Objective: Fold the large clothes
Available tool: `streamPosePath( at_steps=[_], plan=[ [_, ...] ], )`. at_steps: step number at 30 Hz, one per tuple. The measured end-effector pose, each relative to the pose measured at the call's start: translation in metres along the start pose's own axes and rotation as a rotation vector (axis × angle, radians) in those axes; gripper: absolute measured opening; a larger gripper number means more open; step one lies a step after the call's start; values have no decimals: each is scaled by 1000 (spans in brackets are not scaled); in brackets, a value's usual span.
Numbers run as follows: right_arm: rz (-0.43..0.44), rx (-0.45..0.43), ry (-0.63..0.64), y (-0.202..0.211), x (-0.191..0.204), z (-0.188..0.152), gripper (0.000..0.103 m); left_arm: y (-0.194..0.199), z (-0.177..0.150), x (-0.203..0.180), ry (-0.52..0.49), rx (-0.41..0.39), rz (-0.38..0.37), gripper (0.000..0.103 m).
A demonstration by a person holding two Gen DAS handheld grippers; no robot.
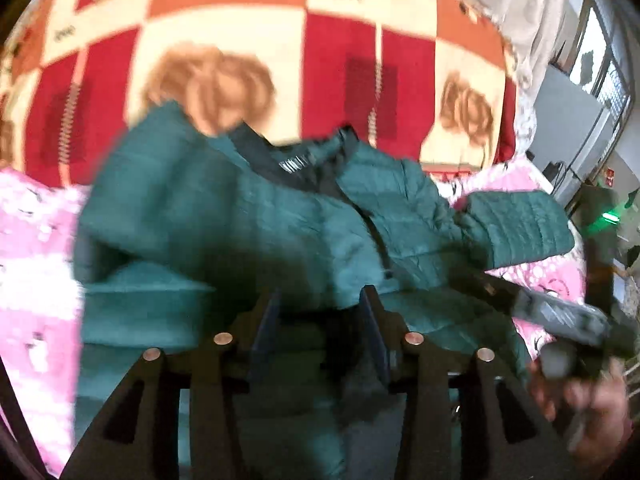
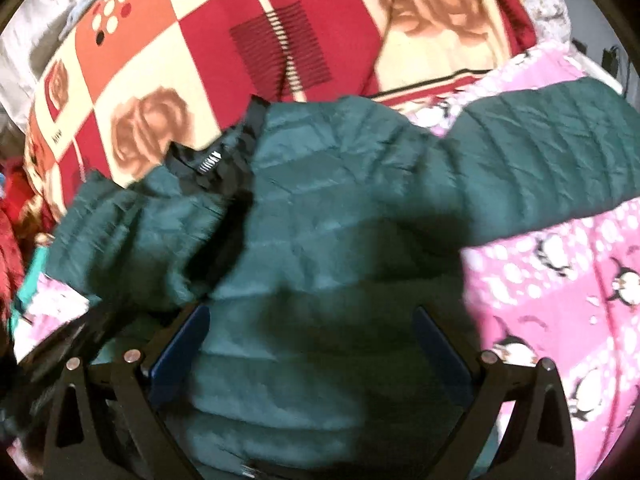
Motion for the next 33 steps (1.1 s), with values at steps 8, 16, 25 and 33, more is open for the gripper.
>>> streamPosePath(
  at_steps=[8, 16, 25, 33],
  plan=[
    [152, 124, 9, -77, 59, 10, 79, 46, 13, 109, 120, -99, 238, 22],
    [-28, -89, 148, -39, 29, 47, 19, 29, 18, 159, 207, -92, 328, 22],
    [-182, -1, 69, -76, -26, 62, 28, -20, 17, 142, 182, -31, 351, 22],
    [-86, -100, 209, -47, 33, 66, 65, -65, 46, 128, 128, -41, 408, 22]
  ],
)
Point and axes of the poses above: each gripper's, at about its wrist camera, not at the fingertips, and y roughly against the way its jaws point, x to its left, z to its top, the point moved 7 cm from there along -y, roughly the way its jaws point
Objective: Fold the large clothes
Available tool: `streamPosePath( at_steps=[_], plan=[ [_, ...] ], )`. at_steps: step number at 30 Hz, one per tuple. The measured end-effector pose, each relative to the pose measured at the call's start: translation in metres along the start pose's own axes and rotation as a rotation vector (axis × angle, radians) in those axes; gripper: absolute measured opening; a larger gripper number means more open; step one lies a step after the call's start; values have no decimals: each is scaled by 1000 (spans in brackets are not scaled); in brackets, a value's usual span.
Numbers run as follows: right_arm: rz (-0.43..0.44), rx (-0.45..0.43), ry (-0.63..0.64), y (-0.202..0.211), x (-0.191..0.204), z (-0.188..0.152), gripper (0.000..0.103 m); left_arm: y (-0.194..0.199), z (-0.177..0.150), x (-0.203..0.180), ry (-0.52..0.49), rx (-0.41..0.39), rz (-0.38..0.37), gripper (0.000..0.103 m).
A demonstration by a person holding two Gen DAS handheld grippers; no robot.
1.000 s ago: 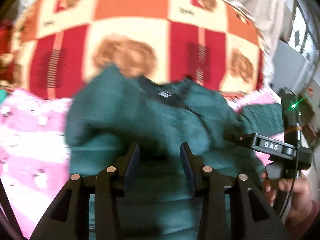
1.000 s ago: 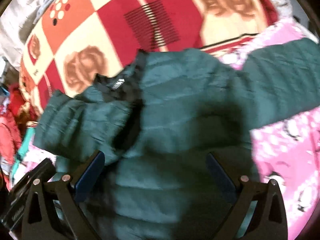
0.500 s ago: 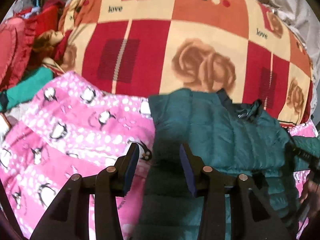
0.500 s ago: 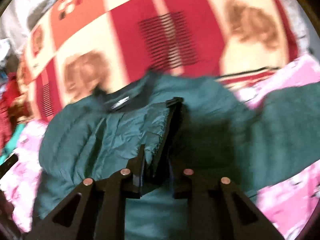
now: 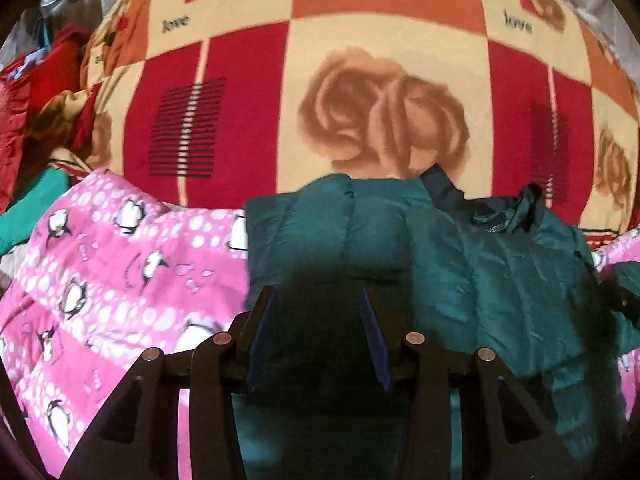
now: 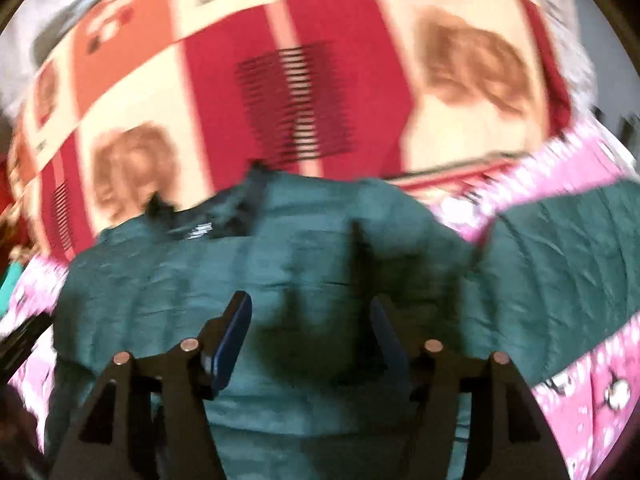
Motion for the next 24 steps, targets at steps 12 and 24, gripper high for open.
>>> streamPosePath(
  at_steps=[12, 24],
  plan=[
    [-5, 89, 48, -94, 9, -2, 66, -39, -14, -4, 31, 22, 13, 26],
    [24, 104, 31, -64, -13, -29, 66, -42, -16, -8, 17, 12, 34, 29]
  ],
)
Point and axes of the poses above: each gripper's, at about its wrist camera, not at the fingertips, and y roughly against the way its jaws point, x to its left, z to its top, the point moved 7 cm from there along -y, roughly the way its jaws point
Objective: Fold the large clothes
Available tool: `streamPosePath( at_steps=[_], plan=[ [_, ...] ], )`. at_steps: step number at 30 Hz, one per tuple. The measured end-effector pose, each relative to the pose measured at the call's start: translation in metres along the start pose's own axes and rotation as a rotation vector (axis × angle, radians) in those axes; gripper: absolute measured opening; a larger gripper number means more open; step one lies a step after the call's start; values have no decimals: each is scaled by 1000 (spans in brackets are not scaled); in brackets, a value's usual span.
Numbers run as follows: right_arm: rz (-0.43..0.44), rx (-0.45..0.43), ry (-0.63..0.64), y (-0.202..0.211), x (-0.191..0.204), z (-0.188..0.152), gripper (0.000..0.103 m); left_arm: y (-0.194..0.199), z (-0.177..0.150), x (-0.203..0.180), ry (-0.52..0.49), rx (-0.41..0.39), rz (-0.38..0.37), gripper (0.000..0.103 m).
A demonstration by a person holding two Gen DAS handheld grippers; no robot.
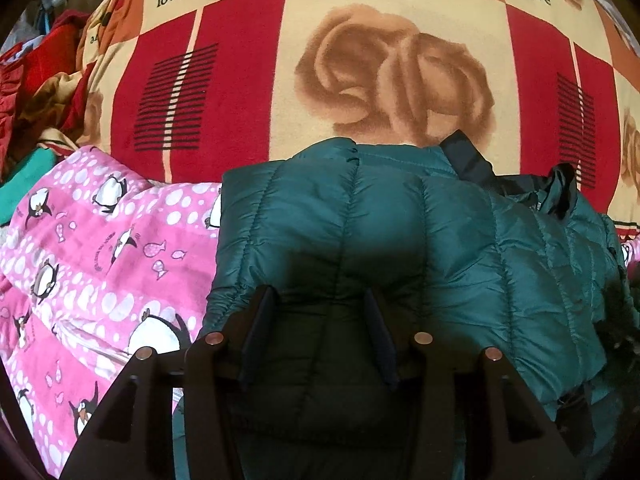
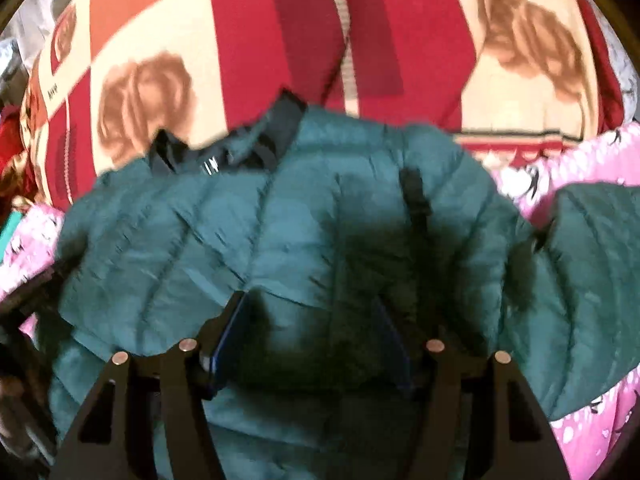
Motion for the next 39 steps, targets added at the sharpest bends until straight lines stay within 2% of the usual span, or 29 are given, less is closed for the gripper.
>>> streamPosePath(
  at_steps=[5, 9, 11, 13, 17, 22, 30, 39],
  plan=[
    [-35, 1, 16, -7, 0, -1, 67, 0, 1, -1, -9, 9, 7, 30],
    [-12, -15, -26, 22, -2, -7, 68, 26, 1, 5, 27, -21, -16, 30],
    [3, -34, -33, 41, -2, -14, 76, 39, -3, 6, 39, -20, -26, 30],
    [-17, -38, -24, 55, -4, -23, 82, 53, -8, 6, 42, -17, -29, 30],
    [-36, -39, -10, 76, -5, -38, 83, 81, -19, 2, 20, -31, -22, 30],
    [-21, -46, -52, 105, -10, -55, 83, 116, -30, -6, 4, -67, -21, 30],
    [-4, -56, -40, 139, 0, -75, 83, 158, -48, -24, -35, -93, -25, 30],
    [9, -82, -57, 168, 2, -97, 86, 181, -75, -42, -36, -77, -57, 30]
  ],
)
Point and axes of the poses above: each gripper's, at about its wrist camera, not at the fingertips, and y roughly against the way its jaws point, x to its left, z to its top, the point moved 7 cm from there along -y, roughly the way its jaws point
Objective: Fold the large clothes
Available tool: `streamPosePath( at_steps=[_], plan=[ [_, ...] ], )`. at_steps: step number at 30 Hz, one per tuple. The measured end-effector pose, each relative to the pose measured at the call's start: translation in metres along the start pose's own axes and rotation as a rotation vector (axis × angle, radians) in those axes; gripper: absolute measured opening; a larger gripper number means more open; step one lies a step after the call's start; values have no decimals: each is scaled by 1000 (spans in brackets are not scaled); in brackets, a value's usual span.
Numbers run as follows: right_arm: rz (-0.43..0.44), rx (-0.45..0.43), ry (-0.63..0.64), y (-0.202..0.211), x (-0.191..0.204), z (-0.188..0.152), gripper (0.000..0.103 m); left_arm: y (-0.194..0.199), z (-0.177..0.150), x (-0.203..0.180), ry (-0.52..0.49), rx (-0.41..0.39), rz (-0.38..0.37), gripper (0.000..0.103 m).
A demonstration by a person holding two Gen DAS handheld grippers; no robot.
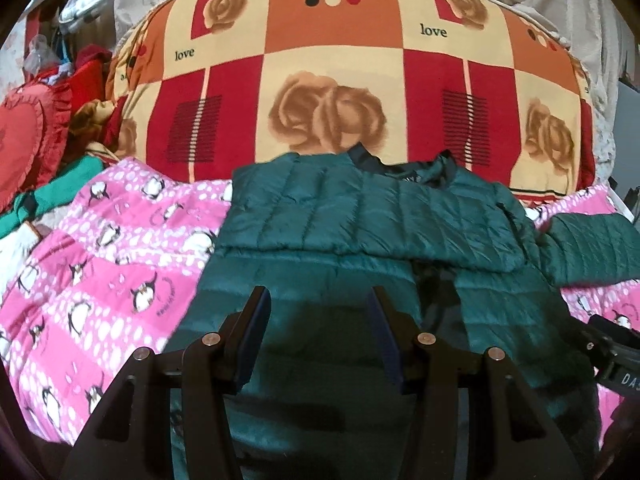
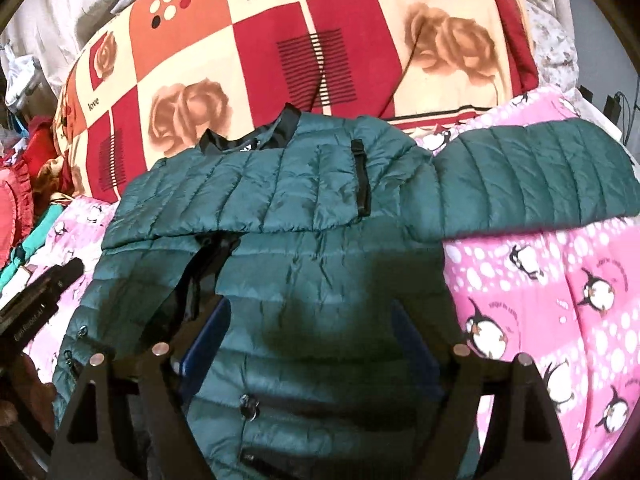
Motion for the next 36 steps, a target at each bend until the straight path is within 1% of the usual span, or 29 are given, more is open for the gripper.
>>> streamPosePath(
  at_steps=[4, 10, 14, 19, 24, 36],
  plan=[
    [-3, -2, 25, 6, 6, -6, 86, 9, -4, -2, -1, -18, 20, 30],
    [-3, -15, 41, 12, 12, -11, 88, 19, -6, 0, 15, -27, 28, 30],
    [1, -11, 52, 13, 15, -14, 88, 22, -7, -5, -1, -30, 38, 30],
    [-3, -12, 49, 15, 12, -15, 89, 25, -9, -13, -14, -34, 31, 30],
    [-29, -23, 52, 19, 5, -11, 89, 27, -10, -17, -15, -35, 36, 30],
    [-55, -6, 49, 15, -3, -9, 90, 22, -13, -22, -10, -20, 34, 30]
  ],
)
Point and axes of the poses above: each gripper's, at about its wrist camera, not at the fingertips, and y roughly against the way its jaws point, x to its left, z to its top, the point moved 7 cm from there along -y, roughly the way its jaws point
